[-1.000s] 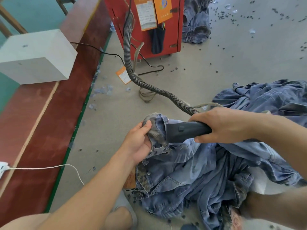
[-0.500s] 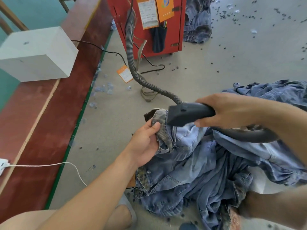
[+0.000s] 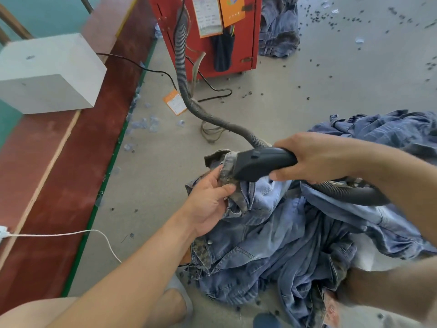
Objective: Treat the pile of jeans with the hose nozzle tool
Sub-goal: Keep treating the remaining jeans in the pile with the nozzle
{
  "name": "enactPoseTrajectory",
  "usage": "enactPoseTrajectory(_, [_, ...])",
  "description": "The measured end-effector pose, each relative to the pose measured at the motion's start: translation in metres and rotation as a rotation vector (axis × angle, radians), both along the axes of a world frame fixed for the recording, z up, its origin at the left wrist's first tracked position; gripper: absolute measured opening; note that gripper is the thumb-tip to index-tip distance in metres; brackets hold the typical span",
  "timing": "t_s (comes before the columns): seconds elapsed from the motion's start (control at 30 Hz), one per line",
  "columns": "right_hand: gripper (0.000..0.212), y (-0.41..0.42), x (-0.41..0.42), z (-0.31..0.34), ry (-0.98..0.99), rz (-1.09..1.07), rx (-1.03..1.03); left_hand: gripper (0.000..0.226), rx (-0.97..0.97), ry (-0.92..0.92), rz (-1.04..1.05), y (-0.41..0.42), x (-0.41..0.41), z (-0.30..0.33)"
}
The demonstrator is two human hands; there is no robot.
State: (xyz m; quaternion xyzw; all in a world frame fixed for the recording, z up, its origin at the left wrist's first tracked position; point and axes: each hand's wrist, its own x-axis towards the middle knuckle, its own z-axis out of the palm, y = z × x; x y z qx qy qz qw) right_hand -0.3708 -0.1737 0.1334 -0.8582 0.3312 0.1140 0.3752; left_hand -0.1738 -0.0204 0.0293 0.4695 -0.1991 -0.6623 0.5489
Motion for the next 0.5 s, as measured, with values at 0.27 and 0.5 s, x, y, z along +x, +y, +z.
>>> enactPoseTrajectory(0.27, [0.012, -0.012, -0.001, 0.001, -0.085, -0.083, -0.089, 0.046, 0.085, 0.066, 0.077, -0.001, 0.012, 0.002])
enactPoseTrajectory(0.5, [0.015, 0.015, 0.007, -0.017, 0.009, 0.112, -0.210, 0.045, 0.120, 0.144, 0.105, -0.003, 0.016, 0.009])
